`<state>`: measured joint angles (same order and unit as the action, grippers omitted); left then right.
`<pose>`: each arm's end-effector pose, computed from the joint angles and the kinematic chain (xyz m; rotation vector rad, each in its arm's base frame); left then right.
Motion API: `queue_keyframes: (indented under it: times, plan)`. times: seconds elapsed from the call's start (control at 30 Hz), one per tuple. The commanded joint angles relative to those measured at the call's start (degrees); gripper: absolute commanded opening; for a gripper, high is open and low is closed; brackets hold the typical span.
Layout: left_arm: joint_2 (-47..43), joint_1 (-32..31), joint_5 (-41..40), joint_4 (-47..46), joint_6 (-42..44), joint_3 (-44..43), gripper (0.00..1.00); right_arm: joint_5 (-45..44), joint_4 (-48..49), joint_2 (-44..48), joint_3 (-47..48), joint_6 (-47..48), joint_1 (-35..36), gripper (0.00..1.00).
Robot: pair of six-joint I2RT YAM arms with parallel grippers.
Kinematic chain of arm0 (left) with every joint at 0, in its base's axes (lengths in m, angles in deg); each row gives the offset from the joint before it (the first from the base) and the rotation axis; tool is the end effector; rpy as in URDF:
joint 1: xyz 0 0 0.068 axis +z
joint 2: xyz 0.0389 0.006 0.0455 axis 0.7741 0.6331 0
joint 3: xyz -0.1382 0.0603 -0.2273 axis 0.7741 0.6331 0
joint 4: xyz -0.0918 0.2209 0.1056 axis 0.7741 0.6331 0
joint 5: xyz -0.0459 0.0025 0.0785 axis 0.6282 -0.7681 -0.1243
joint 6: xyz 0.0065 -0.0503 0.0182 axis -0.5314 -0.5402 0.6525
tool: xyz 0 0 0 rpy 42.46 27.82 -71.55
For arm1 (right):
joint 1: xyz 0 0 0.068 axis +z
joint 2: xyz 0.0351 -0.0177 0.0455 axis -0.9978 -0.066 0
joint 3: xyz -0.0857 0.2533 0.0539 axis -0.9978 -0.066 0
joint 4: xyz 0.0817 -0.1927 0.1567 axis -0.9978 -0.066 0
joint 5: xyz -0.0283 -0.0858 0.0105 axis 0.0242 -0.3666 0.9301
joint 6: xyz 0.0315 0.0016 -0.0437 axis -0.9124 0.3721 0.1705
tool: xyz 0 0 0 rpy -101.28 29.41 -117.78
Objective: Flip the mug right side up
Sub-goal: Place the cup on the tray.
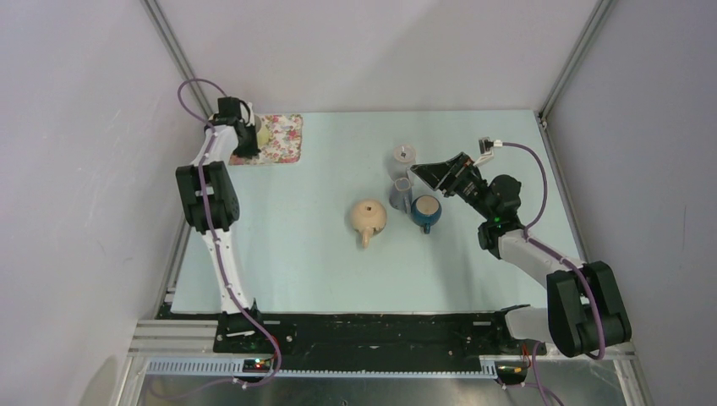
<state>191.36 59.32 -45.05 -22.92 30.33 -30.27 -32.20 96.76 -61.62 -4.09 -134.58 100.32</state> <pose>0.5043 0.0738 0.1942 -0.1247 2.5299 -0.0130 0.2595 0.0836 0.2681 0.0795 1.5741 1.3412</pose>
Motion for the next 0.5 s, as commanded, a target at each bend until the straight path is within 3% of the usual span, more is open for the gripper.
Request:
queue_keyframes:
  times: [0.0,0.23,0.47]
  plan:
    - [-1.64,0.53,-1.74,-4.58,0.82,-4.83,0.0,-1.23,1.45,-0.56,1.41,1.41,-0.14,0.98]
    - [-1.3,0.7,-3.03,-4.48,-0.08,-5.16,0.01,-1.4,1.51,-0.79,1.41,1.51,-0.15,0.97]
    - [-1.28,0.94,-3.04,-4.28,-0.53,-5.01,0.18,-1.58,1.37,-0.58,1.41,1.64,-0.13,0.97]
